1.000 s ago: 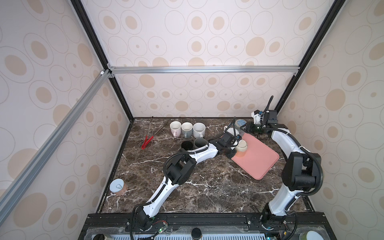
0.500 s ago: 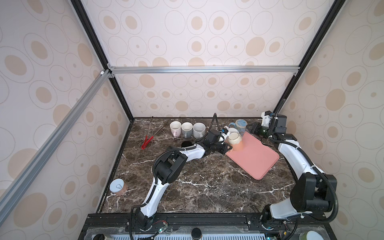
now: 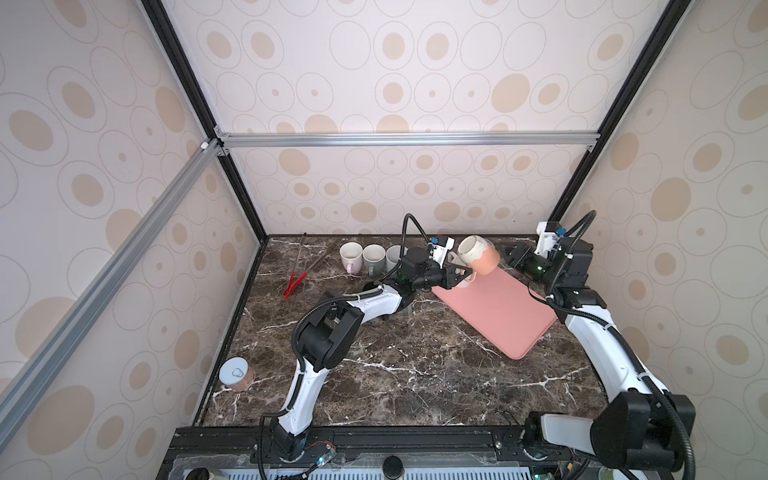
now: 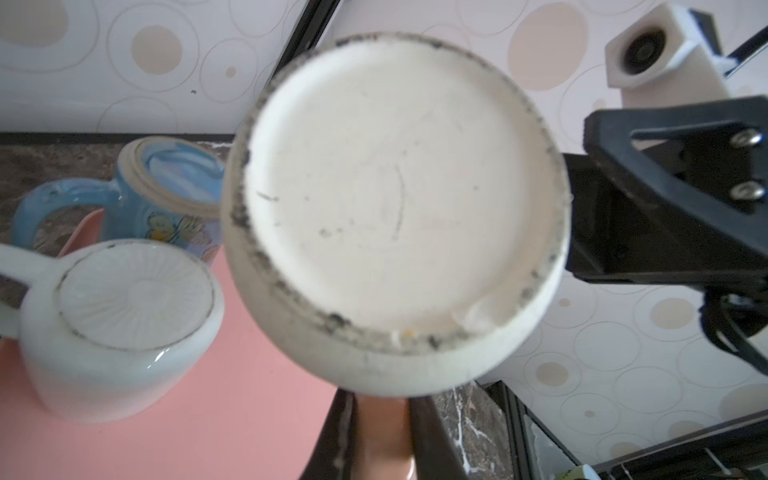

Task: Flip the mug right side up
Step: 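Lift the peach mug off the tray with the left gripper while the right releases, then raise the peach mug high with the left gripper while the right grasps its handle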

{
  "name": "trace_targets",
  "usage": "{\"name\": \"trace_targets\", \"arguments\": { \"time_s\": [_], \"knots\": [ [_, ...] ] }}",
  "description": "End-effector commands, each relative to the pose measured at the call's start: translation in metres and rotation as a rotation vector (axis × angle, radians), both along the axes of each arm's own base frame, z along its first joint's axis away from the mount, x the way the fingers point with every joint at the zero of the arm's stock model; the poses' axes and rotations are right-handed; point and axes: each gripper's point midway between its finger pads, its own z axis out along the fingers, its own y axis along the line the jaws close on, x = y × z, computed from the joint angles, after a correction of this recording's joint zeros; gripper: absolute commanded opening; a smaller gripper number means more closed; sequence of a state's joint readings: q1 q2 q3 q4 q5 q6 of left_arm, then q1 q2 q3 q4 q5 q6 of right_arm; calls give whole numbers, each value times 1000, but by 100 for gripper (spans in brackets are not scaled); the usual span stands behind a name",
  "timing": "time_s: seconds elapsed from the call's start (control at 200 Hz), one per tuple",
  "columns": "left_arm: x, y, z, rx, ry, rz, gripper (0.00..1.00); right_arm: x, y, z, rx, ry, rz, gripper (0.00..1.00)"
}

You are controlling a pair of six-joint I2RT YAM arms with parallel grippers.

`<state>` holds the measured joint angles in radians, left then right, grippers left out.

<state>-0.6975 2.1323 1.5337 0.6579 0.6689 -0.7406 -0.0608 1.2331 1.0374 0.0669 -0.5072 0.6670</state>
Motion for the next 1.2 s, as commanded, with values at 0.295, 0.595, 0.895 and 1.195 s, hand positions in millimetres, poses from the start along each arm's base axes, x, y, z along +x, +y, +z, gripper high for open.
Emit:
{"name": "trace_targets", "arguments": {
  "time_s": [0.295,0.595,0.895,1.195],
  "knots": [
    [-41,83,194,-486,-262,-27,0,-44,66,76,142,-304,247,35],
    [-65,131,236,-543,-327,35,0,-60,133,94,214,-403,437,40],
    [-90,149,259,-602,-350,9,0,-74,180,118,349,-470,652,51],
    [-100,161,265,-615,-371,37,0,-91,201,121,332,-497,736,49]
  ]
}}
